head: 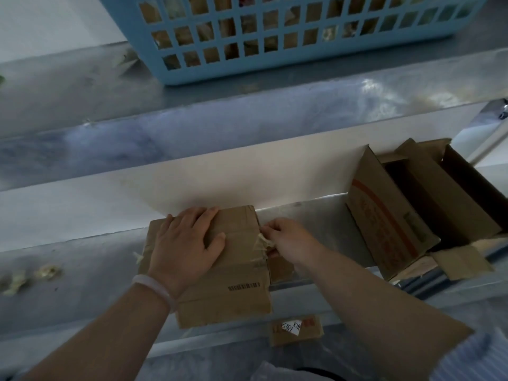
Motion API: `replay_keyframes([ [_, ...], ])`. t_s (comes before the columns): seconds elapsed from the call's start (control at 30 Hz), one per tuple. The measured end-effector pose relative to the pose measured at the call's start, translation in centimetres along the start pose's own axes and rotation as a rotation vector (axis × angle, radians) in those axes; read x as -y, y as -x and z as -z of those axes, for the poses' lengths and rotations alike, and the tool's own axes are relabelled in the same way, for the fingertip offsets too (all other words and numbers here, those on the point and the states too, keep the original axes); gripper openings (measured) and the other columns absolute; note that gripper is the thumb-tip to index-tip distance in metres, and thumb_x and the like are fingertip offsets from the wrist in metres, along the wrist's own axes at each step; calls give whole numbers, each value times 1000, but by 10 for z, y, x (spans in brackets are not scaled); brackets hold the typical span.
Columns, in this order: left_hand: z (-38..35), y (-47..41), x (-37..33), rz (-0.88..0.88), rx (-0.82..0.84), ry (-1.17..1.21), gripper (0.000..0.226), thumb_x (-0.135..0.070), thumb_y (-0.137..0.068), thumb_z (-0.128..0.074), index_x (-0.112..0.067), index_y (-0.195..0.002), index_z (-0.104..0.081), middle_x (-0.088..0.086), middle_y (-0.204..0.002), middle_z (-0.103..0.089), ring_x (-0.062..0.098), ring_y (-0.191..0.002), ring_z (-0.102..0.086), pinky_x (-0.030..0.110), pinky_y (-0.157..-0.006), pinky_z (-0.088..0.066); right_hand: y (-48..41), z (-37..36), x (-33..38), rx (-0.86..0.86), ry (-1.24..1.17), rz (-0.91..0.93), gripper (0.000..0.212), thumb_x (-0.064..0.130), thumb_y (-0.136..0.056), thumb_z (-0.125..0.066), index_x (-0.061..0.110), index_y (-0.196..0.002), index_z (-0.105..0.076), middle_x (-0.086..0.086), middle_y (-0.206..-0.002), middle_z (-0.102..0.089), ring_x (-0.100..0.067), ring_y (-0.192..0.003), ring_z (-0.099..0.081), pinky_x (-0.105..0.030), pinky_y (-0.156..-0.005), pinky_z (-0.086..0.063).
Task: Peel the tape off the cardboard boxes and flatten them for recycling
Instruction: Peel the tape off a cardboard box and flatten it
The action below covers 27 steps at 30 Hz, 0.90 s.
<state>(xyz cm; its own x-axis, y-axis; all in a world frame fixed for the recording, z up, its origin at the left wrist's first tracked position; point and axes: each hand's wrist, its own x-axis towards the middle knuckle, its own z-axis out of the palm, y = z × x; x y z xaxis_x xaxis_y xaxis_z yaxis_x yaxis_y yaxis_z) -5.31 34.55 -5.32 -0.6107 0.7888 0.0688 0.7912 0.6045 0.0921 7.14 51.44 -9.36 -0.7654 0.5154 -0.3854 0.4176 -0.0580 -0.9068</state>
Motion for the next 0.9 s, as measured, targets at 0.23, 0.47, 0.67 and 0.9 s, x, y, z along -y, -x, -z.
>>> replay_keyframes([
  [0.23, -1, -1, 0, 2, 5, -7, 73, -67, -80, -11, -35, -143, -32, -9, -142, -40, 15, -133, -35, 45, -117, -18, 12, 35, 30, 112, -112, 57, 24, 16, -99, -52, 10, -79, -64, -2, -69, -68, -8, -63, -65, -21, -58, -52],
  [0.47, -1, 0, 0, 19, 0, 24, 80, -70, -76, -9, -36, -145, -32, -8, -147, -37, 15, -136, -32, 44, -118, -14, 25, 26, 66, 77, 410, 300, 30, 34, -98, -47, 20, -80, -66, 2, -84, -72, -13, -76, -68, -30, -73, -56],
  [0.67, 5, 1, 5, 3, -25, 199, 76, -76, -72, -22, -43, -138, -40, -13, -146, -38, 13, -134, -36, 46, -117, -16, 25, 8, 77, 78, 449, 367, 27, 31, -99, -47, 25, -77, -62, 10, -84, -69, -7, -76, -62, -27, -74, -49],
  [0.9, 9, -4, 7, -7, -58, 267, 49, -63, -78, -61, -34, -117, -63, -14, -130, -52, 14, -118, -51, 47, -106, -31, 30, -18, 89, 117, 373, 456, 25, 27, -99, -49, 23, -79, -63, 19, -67, -63, 6, -64, -56, -7, -59, -37],
])
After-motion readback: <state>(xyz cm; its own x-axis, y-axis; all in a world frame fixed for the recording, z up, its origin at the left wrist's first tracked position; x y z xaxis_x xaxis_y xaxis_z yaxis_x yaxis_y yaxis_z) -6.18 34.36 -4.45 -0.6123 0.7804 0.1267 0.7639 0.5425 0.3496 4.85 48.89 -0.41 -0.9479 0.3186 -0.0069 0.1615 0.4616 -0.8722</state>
